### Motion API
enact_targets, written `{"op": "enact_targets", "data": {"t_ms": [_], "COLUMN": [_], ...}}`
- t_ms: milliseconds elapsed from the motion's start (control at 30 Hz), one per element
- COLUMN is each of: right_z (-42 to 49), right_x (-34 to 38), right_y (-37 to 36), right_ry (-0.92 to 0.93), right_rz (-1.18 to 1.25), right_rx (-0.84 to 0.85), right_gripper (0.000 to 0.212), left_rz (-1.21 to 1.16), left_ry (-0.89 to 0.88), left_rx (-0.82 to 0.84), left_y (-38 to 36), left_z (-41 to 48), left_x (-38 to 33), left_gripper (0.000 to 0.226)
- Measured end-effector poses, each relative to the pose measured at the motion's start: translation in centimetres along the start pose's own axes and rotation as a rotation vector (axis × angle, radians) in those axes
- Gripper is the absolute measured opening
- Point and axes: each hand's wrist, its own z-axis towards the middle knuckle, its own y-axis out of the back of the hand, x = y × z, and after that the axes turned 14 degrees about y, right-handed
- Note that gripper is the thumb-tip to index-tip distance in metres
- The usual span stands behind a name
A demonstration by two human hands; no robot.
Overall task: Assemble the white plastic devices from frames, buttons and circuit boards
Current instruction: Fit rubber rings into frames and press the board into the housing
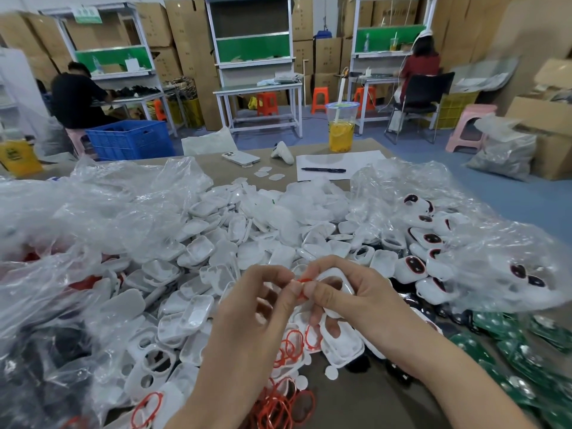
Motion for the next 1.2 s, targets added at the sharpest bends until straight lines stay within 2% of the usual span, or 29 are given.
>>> {"op": "enact_targets", "data": {"t_ms": [67,133,200,333,467,533,633,700,800,900,967,1033,1100,1200], "right_z": [0.1,0.1,0.2,0.1,0.1,0.1,0.2,0.2,0.3,0.3,0.3,0.2,0.3,0.3], "right_x": [-0.2,-0.4,-0.5,-0.8,-1.1,-1.0,-0.9,-0.8,-1.0,-1.1,-1.2,-1.2,-1.2,-1.3], "right_y": [-0.2,-0.3,-0.3,-0.3,-0.4,-0.5,-0.5,-0.6,-1.1,-1.4,-1.1,-0.7,-0.6,-0.6], "right_ry": [0.006,0.007,0.002,0.007,0.016,0.014,-0.024,-0.051,-0.068,-0.043,-0.026,-0.026,-0.025,-0.033], "right_rz": [-0.008,0.004,0.011,0.011,0.018,0.039,0.193,0.271,0.316,0.233,0.177,0.160,0.162,0.195], "right_rx": [-0.045,-0.086,-0.096,-0.073,-0.066,-0.065,-0.092,-0.121,-0.100,-0.108,-0.133,-0.162,-0.158,-0.127], "right_gripper": [0.003,0.003,0.003,0.004,0.003,0.006,0.020,0.024,0.021,0.016,0.014,0.015,0.018,0.024], "left_rz": [0.182,0.305,0.350,0.415,0.411,0.350,0.198,0.154,0.034,-0.054,-0.041,0.076,0.197,0.230], "left_ry": [-0.202,-0.344,-0.395,-0.453,-0.437,-0.372,-0.243,-0.227,-0.170,-0.108,-0.118,-0.177,-0.244,-0.260], "left_rx": [-0.016,-0.021,-0.037,-0.087,-0.124,-0.133,-0.153,-0.168,-0.139,-0.096,-0.050,-0.010,-0.003,-0.015], "left_y": [0.1,0.1,0.3,0.5,0.1,-0.2,-0.2,-0.3,-0.7,-1.0,-1.0,-0.8,-0.7,-0.4], "left_z": [0.0,0.2,0.5,0.6,0.5,0.3,0.3,0.4,0.5,0.6,0.5,0.5,0.6,0.7], "left_x": [0.1,0.6,0.9,1.2,1.4,1.4,1.2,1.0,1.0,1.1,1.1,1.2,1.4,1.6], "left_gripper": [0.009,0.021,0.029,0.031,0.026,0.021,0.013,0.006,0.002,0.006,0.008,0.013,0.021,0.024]}}
